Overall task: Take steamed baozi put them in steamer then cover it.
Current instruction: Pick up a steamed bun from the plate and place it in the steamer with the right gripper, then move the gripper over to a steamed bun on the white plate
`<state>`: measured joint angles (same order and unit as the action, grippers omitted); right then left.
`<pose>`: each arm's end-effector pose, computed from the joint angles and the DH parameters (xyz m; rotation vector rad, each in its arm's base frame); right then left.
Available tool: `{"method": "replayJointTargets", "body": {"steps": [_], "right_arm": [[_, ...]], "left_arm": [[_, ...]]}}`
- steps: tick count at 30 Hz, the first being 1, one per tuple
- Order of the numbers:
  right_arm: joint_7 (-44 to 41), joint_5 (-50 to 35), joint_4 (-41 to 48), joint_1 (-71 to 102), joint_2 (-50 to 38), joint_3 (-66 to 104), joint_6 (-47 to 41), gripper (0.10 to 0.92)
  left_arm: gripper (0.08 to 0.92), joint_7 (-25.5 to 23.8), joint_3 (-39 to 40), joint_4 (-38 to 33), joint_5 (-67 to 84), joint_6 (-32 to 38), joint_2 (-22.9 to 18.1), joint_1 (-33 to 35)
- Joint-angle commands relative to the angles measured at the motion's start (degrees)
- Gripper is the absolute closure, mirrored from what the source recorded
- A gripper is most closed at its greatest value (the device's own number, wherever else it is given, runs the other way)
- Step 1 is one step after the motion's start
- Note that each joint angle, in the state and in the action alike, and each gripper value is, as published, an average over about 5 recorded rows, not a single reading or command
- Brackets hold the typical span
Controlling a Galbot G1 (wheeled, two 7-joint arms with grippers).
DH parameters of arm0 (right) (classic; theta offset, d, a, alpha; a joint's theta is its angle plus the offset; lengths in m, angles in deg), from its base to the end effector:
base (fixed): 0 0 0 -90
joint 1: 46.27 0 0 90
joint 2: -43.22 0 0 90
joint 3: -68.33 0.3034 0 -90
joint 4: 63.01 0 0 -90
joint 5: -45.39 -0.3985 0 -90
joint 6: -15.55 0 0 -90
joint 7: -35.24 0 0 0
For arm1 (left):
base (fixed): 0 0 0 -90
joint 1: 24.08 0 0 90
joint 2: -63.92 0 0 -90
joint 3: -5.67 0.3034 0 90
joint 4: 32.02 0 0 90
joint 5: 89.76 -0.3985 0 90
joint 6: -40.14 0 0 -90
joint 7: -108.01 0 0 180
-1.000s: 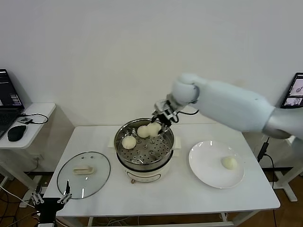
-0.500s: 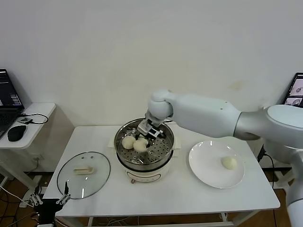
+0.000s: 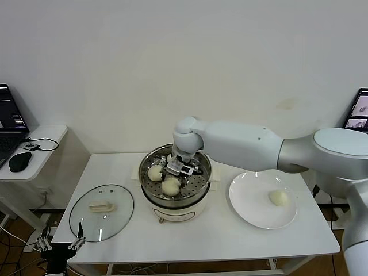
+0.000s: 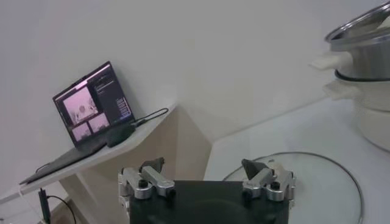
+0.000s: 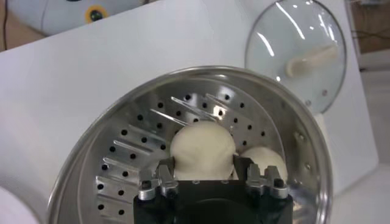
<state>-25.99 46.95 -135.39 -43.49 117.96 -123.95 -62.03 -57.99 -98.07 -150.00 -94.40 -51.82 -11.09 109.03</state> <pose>0.5022 0.2464 -0.1053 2.0790 -0.6602 2.1787 0.1875 0.1109 -0.2999 0.4070 -2.8251 -0.6719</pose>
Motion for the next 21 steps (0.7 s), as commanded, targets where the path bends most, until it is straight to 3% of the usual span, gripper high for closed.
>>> {"method": "replayJointTargets", "body": {"steps": [1,5,10,17,21], "right_arm": [[-0.3,0.3,-0.1,-0.9,-0.4,-0.1,1.5,0.263],[0.0,-2.2,-1.3,-3.0,-3.4,1.5,0.6,0.209],[-0.9,-6.3,-5.1,-5.3,-10.8,4.4,-4.5,0.203],[-2.1,-9.9,-12.9,-5.9,-24.8,7.9,-25.1,0.203],[-1.9,-7.3,-16.6,-3.3,-33.8,9.8,-29.2,0.203]], "left_arm": [[0.177,0.0,-0.1,-0.2,0.0,0.0,0.1,0.1],[0.177,0.0,-0.3,-0.3,0.0,0.0,0.2,0.0],[0.177,0.0,-0.4,-0.3,0.0,0.0,0.6,-0.1],[0.177,-0.2,-0.2,-0.6,0.0,-0.1,1.3,-0.4],[0.177,-0.3,0.2,-0.7,-0.1,-0.1,1.6,-0.5]]}}
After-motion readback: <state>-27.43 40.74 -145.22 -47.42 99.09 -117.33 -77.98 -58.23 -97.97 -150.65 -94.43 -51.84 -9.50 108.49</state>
